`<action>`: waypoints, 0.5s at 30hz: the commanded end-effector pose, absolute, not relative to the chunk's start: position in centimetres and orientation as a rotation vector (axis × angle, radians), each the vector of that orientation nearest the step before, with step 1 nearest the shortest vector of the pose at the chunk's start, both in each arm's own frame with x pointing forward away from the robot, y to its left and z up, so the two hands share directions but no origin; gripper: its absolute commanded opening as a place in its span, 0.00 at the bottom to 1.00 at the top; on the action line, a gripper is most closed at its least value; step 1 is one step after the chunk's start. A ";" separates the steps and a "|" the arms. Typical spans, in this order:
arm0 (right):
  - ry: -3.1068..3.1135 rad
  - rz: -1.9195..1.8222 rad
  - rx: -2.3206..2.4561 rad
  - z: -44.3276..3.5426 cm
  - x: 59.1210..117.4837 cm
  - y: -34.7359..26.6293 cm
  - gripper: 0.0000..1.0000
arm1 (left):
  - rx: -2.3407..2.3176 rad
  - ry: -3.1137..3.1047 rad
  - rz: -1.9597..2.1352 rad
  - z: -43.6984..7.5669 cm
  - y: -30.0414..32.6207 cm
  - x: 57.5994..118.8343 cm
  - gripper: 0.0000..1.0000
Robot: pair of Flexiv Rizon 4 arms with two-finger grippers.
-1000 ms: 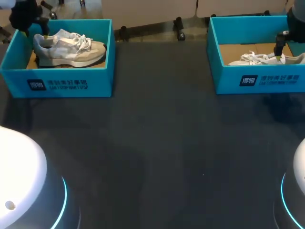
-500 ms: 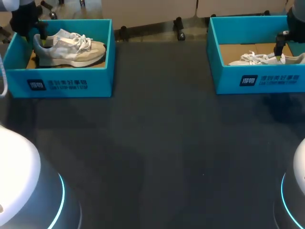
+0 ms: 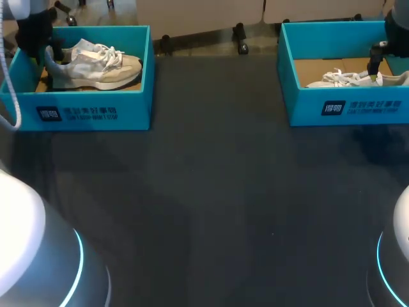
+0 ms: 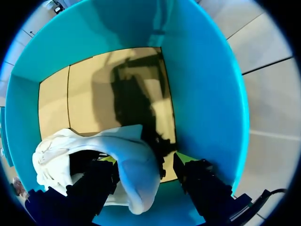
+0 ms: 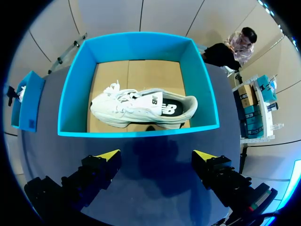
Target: Take the shoe out of the shoebox, open the shoe tongue, remove and reinsert the insole, then place the shoe into the shoebox
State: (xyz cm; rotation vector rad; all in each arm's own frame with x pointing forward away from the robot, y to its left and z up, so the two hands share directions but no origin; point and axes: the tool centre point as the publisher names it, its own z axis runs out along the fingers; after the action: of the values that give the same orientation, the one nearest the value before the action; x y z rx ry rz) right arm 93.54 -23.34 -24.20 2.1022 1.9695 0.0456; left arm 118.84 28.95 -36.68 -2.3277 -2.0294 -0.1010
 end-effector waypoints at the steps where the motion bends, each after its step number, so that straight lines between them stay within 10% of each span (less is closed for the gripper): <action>1: 1.968 0.048 2.102 -24.2 93.5 -23.3 1.00 | -2.312 -2.030 -0.080 -37.1 29.3 119.4 0.67; 4: 1.968 0.048 2.102 -24.2 93.5 -23.3 1.00 | -2.295 -2.026 -0.061 -37.6 29.4 119.4 0.50; 15: 1.968 0.048 2.102 -24.2 93.5 -23.3 1.00 | -2.286 -2.005 -0.019 -38.4 29.6 119.5 0.37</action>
State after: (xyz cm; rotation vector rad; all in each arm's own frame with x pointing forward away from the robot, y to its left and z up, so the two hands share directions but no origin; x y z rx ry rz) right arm 93.54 -23.34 -24.20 2.1022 1.9695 0.0456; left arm 118.46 29.38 -38.00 -2.2962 -2.0160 -0.0549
